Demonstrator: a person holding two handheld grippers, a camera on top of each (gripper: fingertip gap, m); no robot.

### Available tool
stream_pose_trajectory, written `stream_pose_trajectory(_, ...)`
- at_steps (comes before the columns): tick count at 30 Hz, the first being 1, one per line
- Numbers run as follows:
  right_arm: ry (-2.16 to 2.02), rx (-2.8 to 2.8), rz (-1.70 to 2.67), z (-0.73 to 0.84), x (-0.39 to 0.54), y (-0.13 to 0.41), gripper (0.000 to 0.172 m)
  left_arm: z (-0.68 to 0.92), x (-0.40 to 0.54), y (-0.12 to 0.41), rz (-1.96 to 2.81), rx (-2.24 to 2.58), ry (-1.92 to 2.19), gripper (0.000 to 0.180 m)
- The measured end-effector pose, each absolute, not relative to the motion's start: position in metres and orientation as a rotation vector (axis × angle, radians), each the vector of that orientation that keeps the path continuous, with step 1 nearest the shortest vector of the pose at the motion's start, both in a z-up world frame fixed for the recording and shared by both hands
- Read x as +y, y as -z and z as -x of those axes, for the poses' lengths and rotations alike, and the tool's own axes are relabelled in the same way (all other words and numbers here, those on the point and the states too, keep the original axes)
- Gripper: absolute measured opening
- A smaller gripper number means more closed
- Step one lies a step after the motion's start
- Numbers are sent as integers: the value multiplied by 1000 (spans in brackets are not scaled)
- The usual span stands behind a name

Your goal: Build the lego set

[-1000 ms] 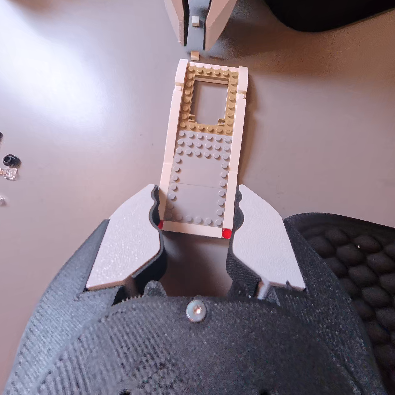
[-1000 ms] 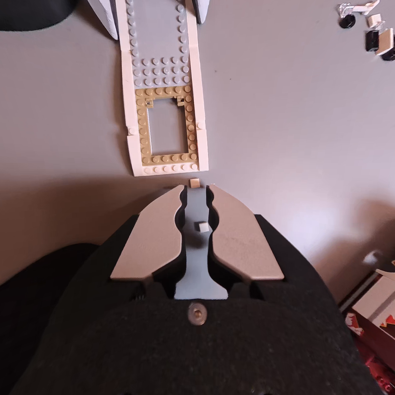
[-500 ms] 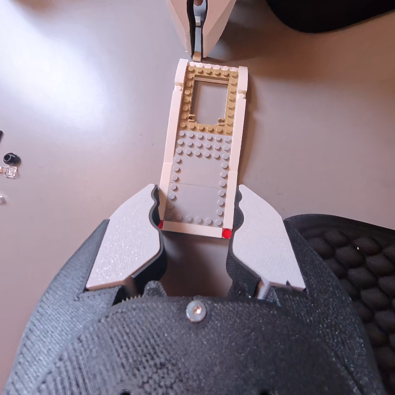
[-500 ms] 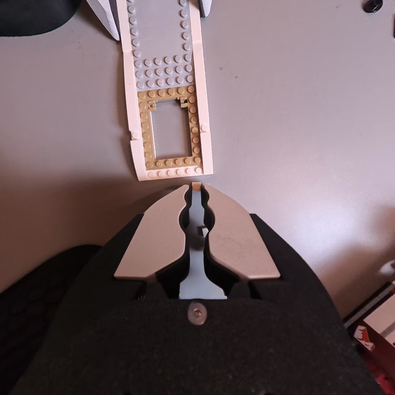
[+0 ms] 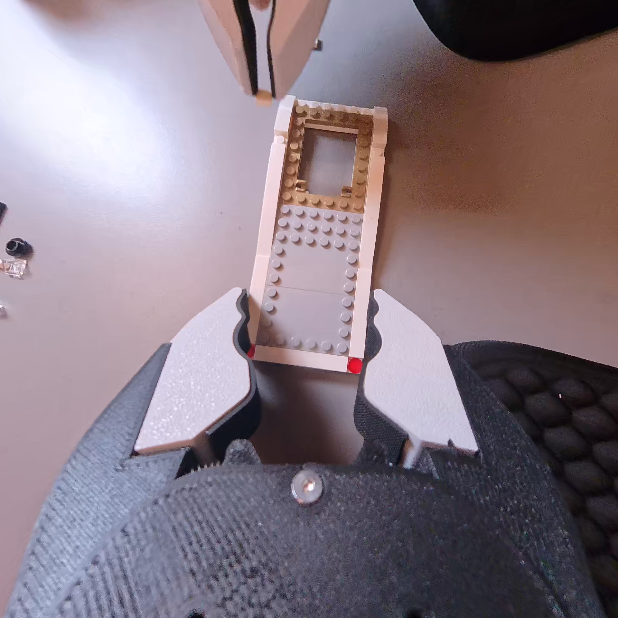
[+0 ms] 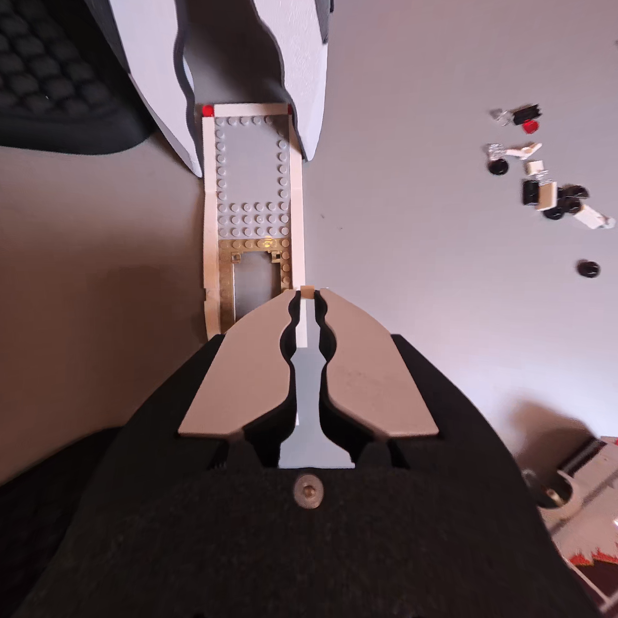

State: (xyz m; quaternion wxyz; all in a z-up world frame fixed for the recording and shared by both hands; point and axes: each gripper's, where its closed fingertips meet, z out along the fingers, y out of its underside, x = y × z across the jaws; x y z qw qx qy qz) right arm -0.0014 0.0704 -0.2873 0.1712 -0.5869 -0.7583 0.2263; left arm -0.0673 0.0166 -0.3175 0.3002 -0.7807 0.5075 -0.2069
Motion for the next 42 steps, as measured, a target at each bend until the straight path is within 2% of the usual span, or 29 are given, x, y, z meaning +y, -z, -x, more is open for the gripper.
stream_pose_trajectory(1, -638, -2161, 1672, 2, 69, 291, 7, 67, 17, 317, 2072, 1346, 549, 68)
stream_pose_trajectory(20, -630, -2204, 1718, 1, 64, 308, 7, 67, 17, 317, 2071, 1339, 549, 68)
stream_pose_trajectory(26, -627, -2196, 1699, 0, 66, 302, 19, 67, 16, 317, 2071, 1339, 549, 68)
stream_pose_trajectory(34, -613, -2202, 1618, 1, 59, 296, 12, 67, 16, 317, 2072, 1339, 548, 68)
stream_pose_trajectory(42, -399, -2225, 1443, 0, 57, 304, 8, 67, 16, 317, 2072, 1339, 548, 68)
